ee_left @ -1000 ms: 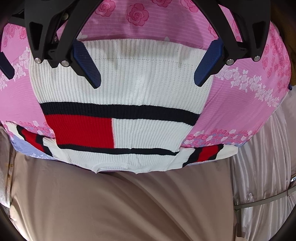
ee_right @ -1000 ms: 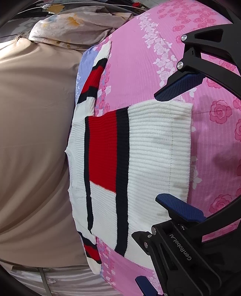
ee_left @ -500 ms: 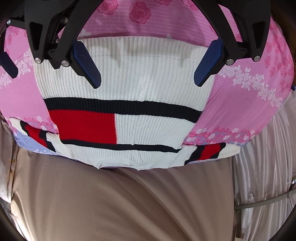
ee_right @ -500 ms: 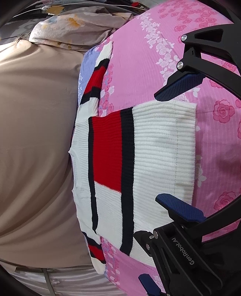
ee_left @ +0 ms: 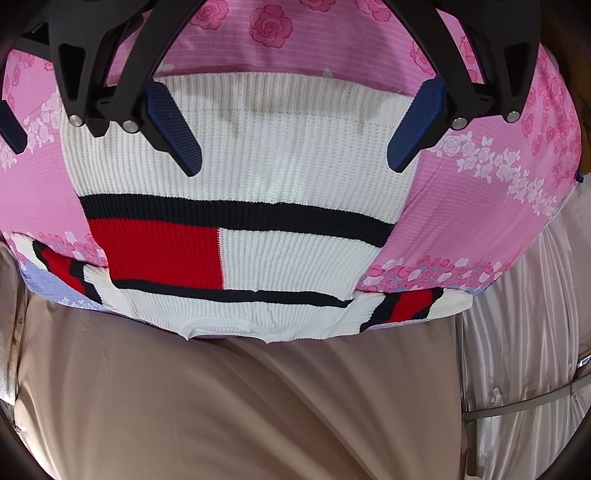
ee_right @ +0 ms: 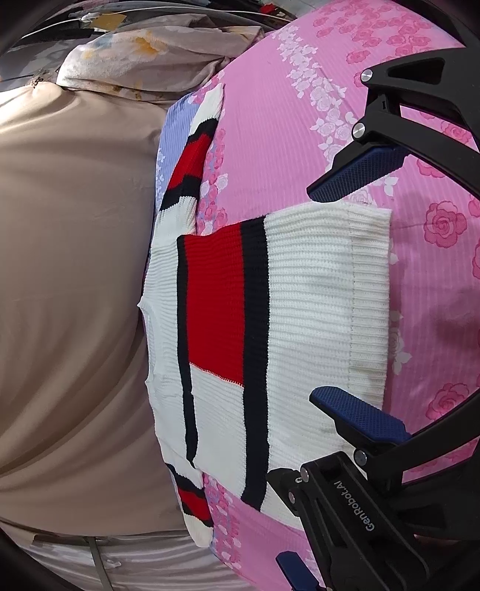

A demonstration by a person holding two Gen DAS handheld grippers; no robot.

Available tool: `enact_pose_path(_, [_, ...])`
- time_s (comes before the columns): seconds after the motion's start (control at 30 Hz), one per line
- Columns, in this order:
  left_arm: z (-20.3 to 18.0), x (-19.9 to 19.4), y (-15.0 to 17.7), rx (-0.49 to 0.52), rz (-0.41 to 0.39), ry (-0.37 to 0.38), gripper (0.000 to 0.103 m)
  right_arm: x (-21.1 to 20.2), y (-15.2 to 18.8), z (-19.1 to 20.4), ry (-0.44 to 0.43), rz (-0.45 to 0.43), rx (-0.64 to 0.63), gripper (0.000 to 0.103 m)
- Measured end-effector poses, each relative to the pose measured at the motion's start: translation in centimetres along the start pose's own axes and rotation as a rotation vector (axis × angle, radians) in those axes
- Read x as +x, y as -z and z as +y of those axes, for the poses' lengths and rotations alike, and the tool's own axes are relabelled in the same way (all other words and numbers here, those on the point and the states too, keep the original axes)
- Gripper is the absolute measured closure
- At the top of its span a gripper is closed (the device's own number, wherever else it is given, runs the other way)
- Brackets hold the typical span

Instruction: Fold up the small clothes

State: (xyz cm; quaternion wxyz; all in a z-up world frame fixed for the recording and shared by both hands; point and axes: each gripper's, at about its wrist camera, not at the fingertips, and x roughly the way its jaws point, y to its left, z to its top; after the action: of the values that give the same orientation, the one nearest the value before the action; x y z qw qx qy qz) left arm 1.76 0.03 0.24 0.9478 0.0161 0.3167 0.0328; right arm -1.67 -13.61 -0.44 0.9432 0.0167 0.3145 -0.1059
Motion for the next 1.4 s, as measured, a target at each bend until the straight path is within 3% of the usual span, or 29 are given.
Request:
enact_pose_path(0.4, [-0.4,0.5,-0.2,0.037,0.007,0.005,0.005,0.5,0.1,-0.4,-0.011,0.004,-0.001,0.005])
enact_pose_path(0.6, [0.2,2.1,-1.1,0.045,-0.015,0.008,0.005,2.9,-1.2,-4.7,0.026,0.019,0.048,0.005])
enact_pose_path(0.7, [0.6,3.2,-2.1,0.038,-0.038,0.018,0.005,4.7,-3.7,-8.7,0.013,-0.002,0.080,0.005])
enact_pose_path(0.87, [1.2,5.2,-4.4,0.067,-0.053,0.012,0.005,11.2,-8.9,-19.8,0.149,-0.024,0.152,0.005])
enact_pose_path(1.1, [2.6,10.0,-8.2,0.022,-0.002,-0.057,0.005,21.6,-11.1,-37.5,0.177,0.073,0.559,0.006])
enact_pose_path(1.23, [3.5,12.7,-9.8,-0.011,0.037,-0.027,0.005,24.7,-11.3,-42.2,0.155,0.066,0.692,0.013])
enact_pose_path(1.33, [3.8,14.1,-10.7,-0.019,0.053,-0.008,0.005,27.0,-12.0,-43.2,0.144,0.078,0.724,0.024])
enact_pose_path(1.4, [3.9,14.9,-11.1,-0.018,0.056,-0.005,0.005,28.5,-12.4,-43.4,0.136,0.089,0.751,0.045])
